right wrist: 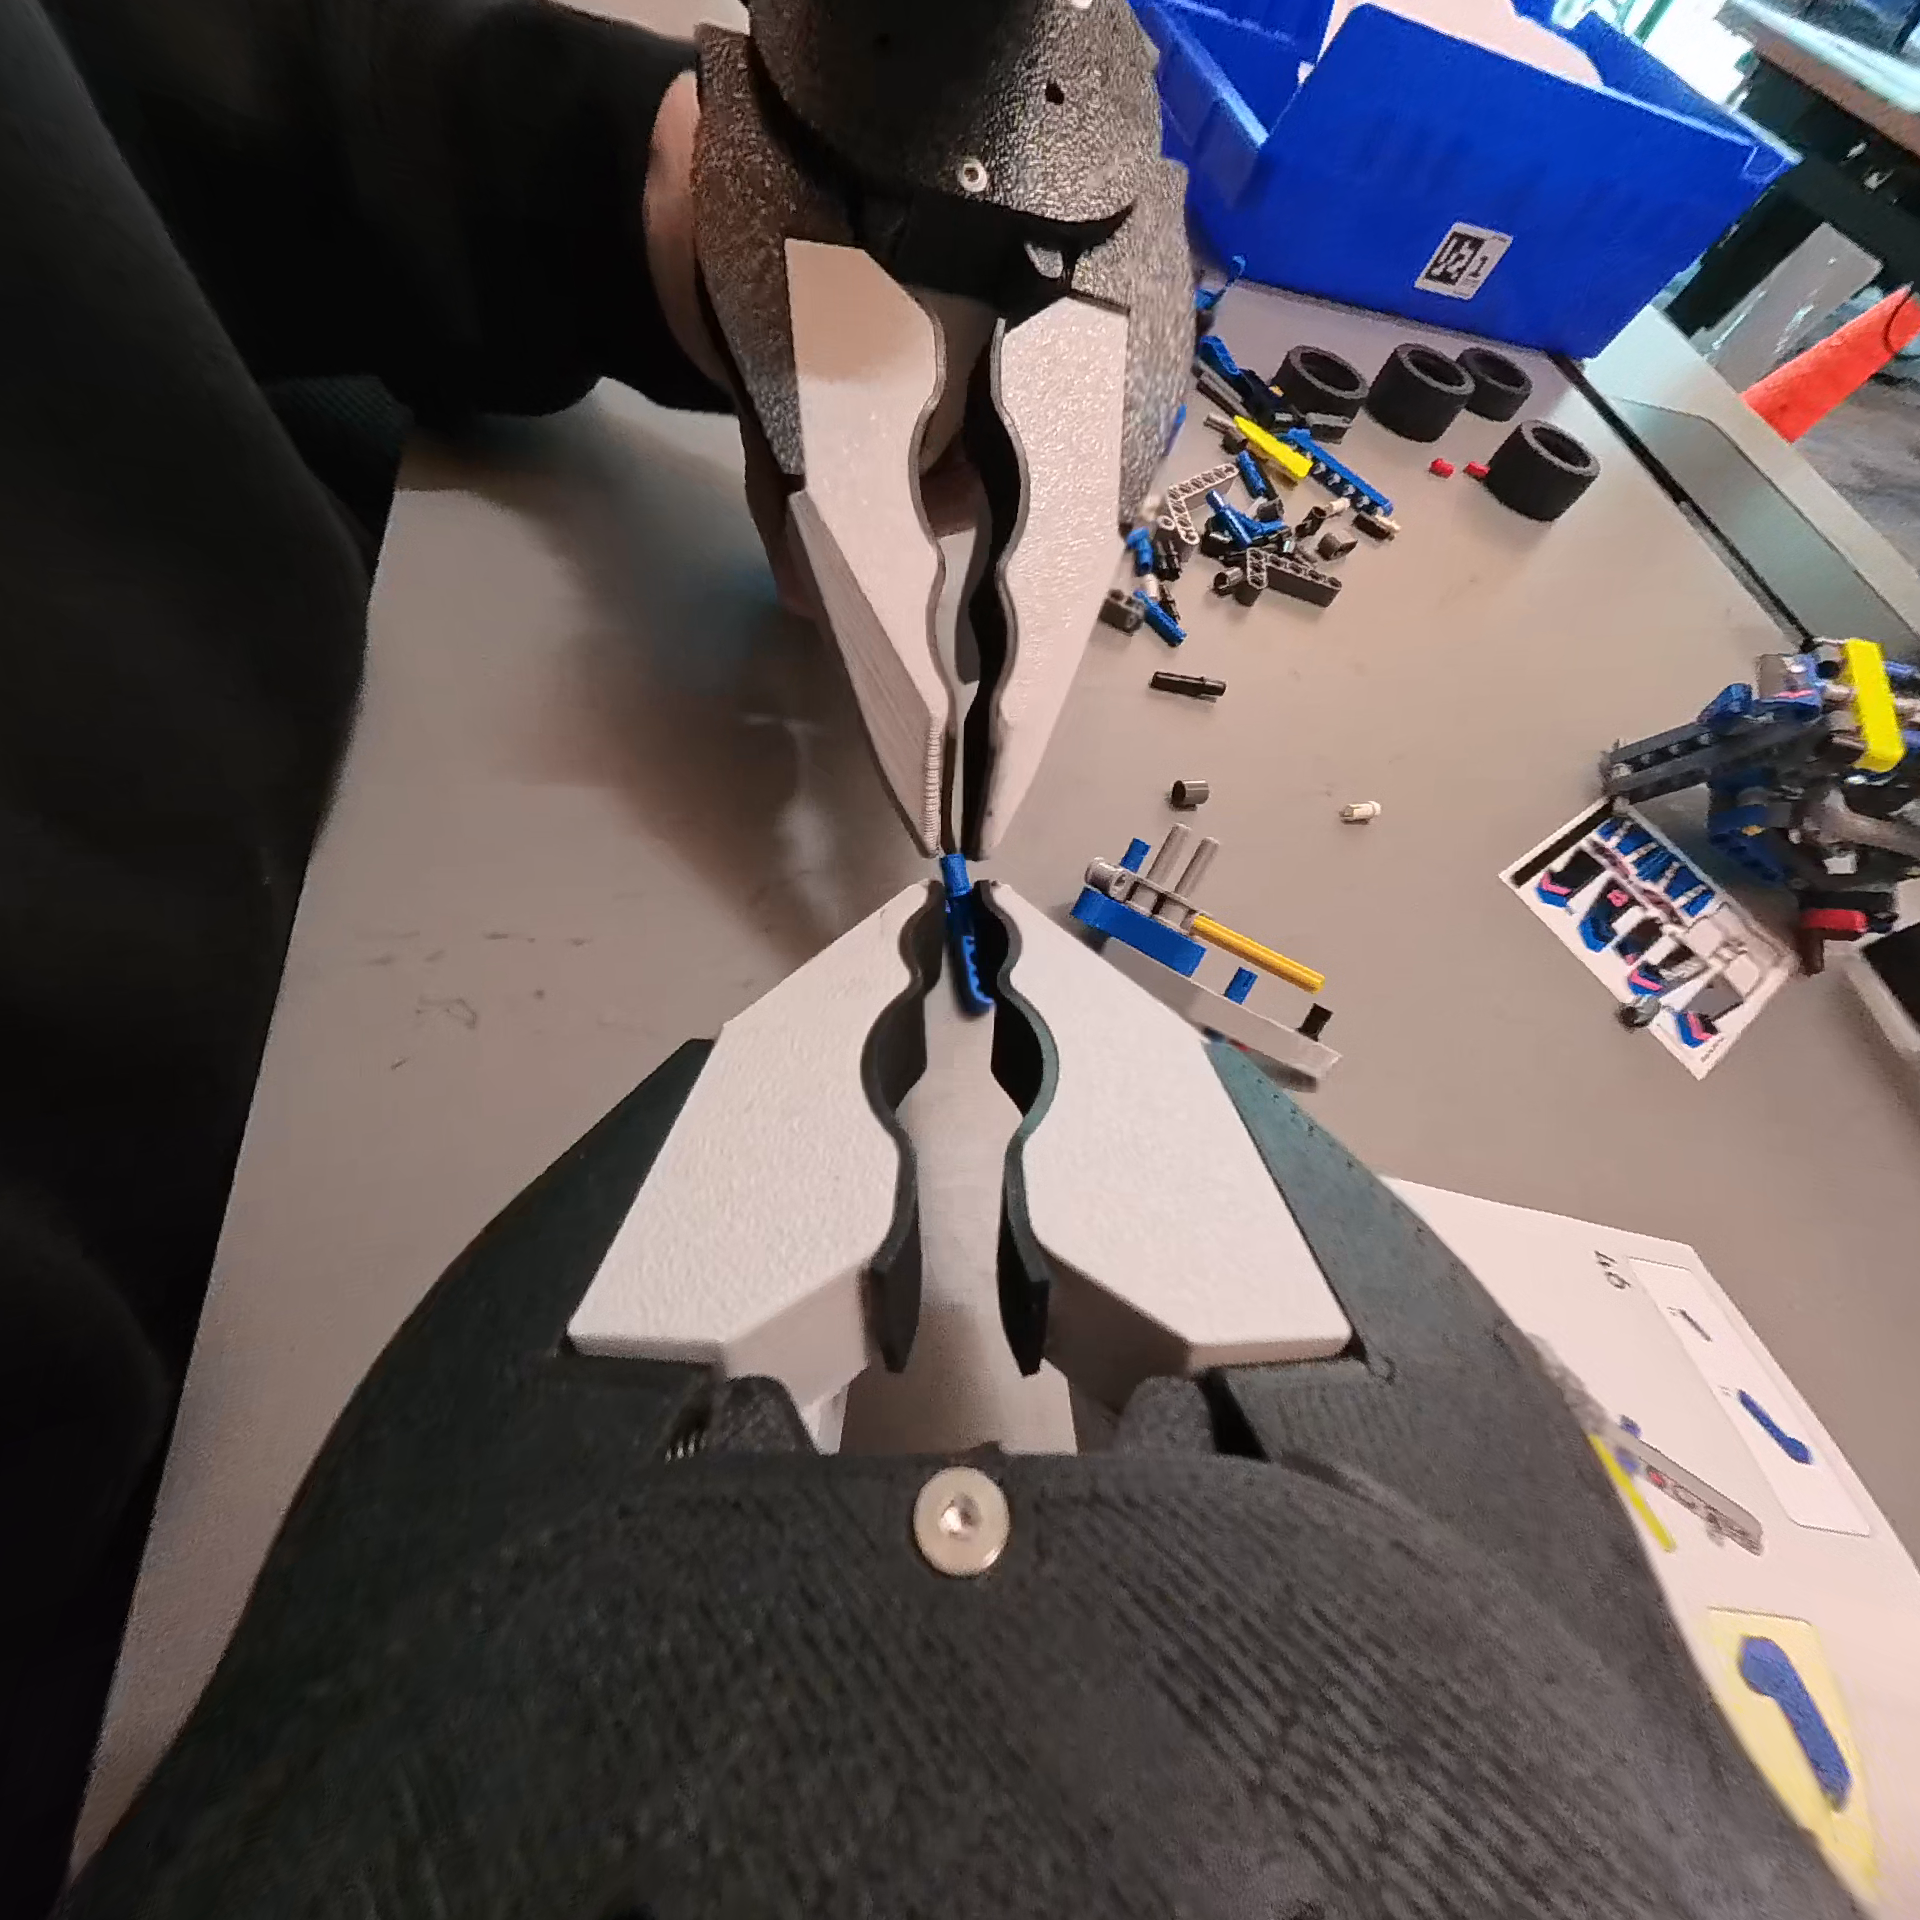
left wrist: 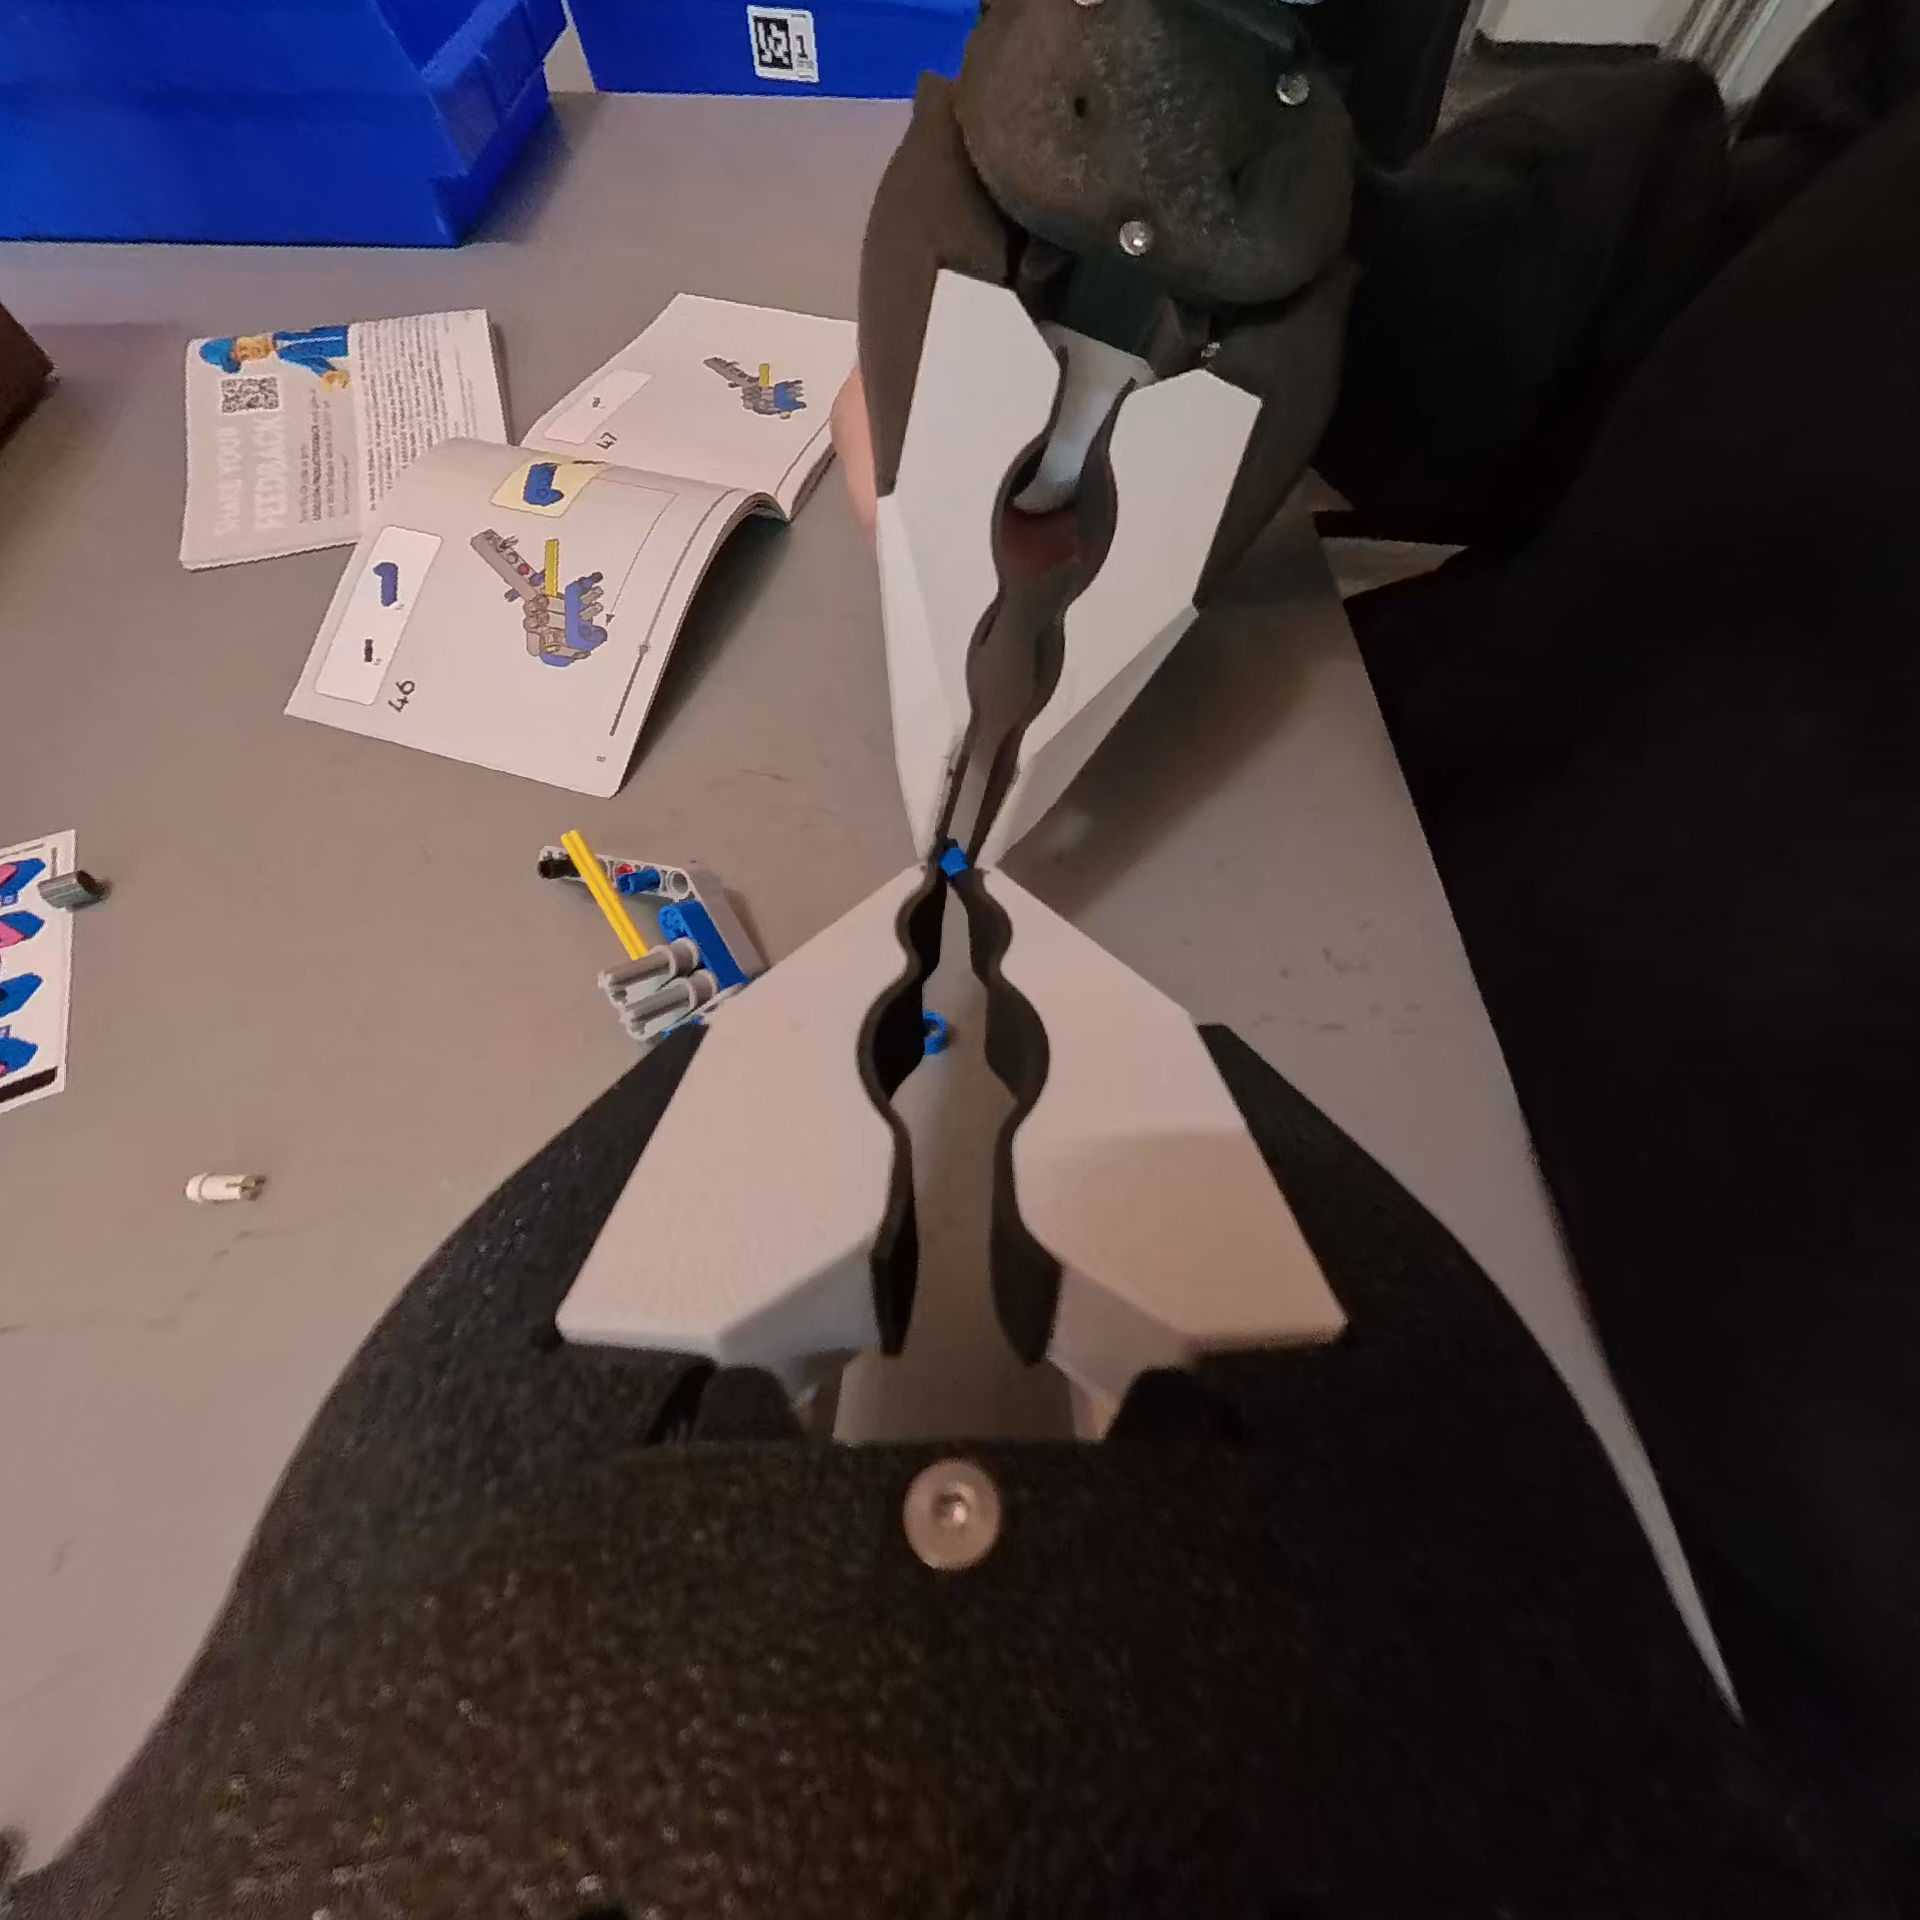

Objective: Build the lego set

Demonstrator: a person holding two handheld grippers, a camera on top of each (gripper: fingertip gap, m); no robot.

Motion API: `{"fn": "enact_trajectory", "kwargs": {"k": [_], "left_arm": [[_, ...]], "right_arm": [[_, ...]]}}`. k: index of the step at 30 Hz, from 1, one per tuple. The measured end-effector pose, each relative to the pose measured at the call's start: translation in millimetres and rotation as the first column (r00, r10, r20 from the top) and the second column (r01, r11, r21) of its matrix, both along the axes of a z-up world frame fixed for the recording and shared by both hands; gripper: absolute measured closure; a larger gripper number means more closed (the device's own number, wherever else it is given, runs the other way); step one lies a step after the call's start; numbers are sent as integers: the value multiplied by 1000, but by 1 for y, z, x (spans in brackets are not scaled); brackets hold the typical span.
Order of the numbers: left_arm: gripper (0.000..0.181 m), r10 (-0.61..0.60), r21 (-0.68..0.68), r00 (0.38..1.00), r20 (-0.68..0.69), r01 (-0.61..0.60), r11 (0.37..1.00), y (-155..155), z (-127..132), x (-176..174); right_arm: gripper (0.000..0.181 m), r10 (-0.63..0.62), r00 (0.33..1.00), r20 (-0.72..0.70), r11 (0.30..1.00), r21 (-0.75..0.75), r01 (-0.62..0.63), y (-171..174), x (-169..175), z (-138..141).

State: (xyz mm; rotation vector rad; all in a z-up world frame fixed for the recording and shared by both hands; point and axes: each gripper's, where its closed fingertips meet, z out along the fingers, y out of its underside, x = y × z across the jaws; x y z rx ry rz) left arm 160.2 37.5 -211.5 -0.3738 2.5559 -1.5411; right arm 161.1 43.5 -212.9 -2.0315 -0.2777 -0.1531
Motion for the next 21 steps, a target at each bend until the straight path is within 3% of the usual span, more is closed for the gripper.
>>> {"fn": "enact_trajectory", "kwargs": {"k": [1, 7, 21], "left_arm": [[180, -9, 12, 1000, 17, 9, 1000, 0, 0, -1], [173, -18, 1, 999, 38, 18, 1000, -2, 3, -2], [180, 14, -21, 1000, 8, -14, 1000, 0, 4, 2]], "right_arm": [[178, 1, 1000, -25, 1000, 1, -1, 0, -1, 0], [178, -13, 1000, -28, 1000, 20, 13, 1, 1, 4], [179, -16, 1000, -9, 1000, 24, 16, 3, 1, 6]]}}
